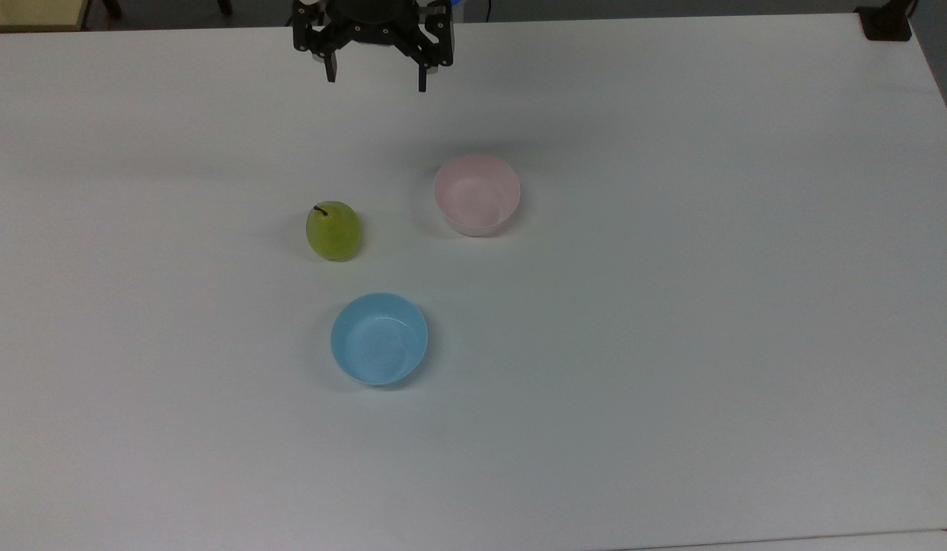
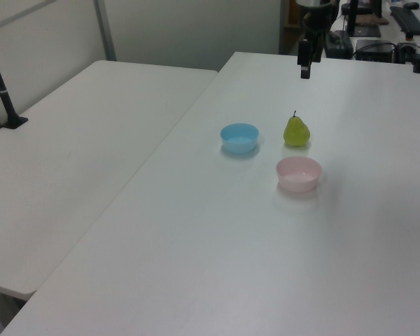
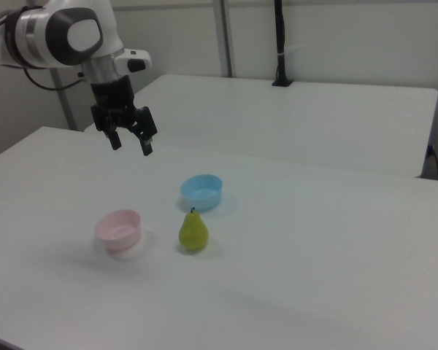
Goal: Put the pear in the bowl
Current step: 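Move the open gripper toward the green pear, then lower the gripper over the green pear and close on it, then lift the grasped pear up off the table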
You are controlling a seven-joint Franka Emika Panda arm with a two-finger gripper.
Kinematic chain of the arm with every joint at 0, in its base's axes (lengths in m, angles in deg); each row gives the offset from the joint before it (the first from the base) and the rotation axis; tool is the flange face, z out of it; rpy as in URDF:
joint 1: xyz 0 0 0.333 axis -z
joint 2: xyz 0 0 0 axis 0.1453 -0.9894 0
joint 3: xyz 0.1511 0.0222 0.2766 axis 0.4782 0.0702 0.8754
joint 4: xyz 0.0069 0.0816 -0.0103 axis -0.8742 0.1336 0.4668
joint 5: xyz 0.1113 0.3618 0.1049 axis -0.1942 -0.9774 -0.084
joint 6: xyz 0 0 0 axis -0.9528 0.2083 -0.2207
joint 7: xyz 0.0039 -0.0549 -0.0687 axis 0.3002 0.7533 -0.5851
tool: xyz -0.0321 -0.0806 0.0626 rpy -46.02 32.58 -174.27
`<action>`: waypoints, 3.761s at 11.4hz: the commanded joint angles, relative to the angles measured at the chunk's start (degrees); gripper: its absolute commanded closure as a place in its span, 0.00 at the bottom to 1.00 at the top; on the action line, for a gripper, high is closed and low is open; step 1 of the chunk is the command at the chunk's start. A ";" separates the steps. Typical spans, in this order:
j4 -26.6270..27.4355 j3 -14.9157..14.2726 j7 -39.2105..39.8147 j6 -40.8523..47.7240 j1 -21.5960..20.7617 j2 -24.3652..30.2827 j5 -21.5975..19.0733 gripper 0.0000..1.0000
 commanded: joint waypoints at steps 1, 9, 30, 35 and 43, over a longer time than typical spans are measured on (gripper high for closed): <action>0.78 -0.36 -0.73 -0.01 0.06 1.19 0.09 0.00; 0.87 -0.45 0.14 -0.36 0.59 1.28 -0.51 0.00; 5.26 -0.45 17.64 -20.84 6.48 -19.37 0.80 0.05; 5.97 -0.53 17.64 -20.93 5.86 -19.73 2.74 0.69; 0.10 -0.62 16.84 -8.39 6.48 -10.77 2.30 0.77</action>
